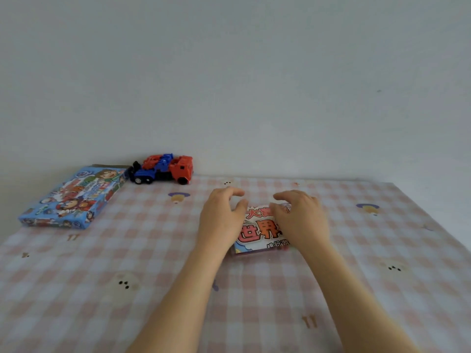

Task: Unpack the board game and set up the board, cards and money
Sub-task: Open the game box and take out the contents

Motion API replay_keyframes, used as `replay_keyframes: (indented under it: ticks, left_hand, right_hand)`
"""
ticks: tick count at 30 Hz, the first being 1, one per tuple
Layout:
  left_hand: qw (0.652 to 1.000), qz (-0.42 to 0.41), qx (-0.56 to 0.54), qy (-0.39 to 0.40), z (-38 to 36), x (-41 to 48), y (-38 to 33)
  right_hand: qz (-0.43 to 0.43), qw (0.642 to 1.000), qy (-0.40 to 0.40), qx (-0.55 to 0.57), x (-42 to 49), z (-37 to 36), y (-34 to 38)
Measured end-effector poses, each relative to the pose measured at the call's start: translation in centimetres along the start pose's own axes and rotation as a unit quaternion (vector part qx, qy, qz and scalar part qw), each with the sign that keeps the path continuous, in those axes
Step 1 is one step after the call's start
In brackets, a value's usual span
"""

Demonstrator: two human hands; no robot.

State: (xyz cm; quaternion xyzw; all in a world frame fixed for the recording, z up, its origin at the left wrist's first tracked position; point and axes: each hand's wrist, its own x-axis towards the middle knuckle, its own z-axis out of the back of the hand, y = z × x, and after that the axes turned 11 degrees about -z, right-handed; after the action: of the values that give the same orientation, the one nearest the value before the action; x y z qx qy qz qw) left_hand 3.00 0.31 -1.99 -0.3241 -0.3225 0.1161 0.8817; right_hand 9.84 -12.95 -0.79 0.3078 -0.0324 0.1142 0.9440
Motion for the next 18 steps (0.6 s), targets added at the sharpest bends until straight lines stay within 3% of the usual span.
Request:
replay_keyframes:
  ticks: [9, 18]
  left_hand:
    - [0.982, 0.025, 0.177, 0.059, 0.5, -1.6, 0.1]
    - [0.998, 0.027, 0.063, 0.013, 0.6, -1.5, 0.1]
  right_hand:
    - [-0.048, 0.994, 0.001, 0.098, -1.1, 1.2, -3.9]
    - [-0.062, 0.972, 0.022, 0.227, -1.5, 1.2, -4.4]
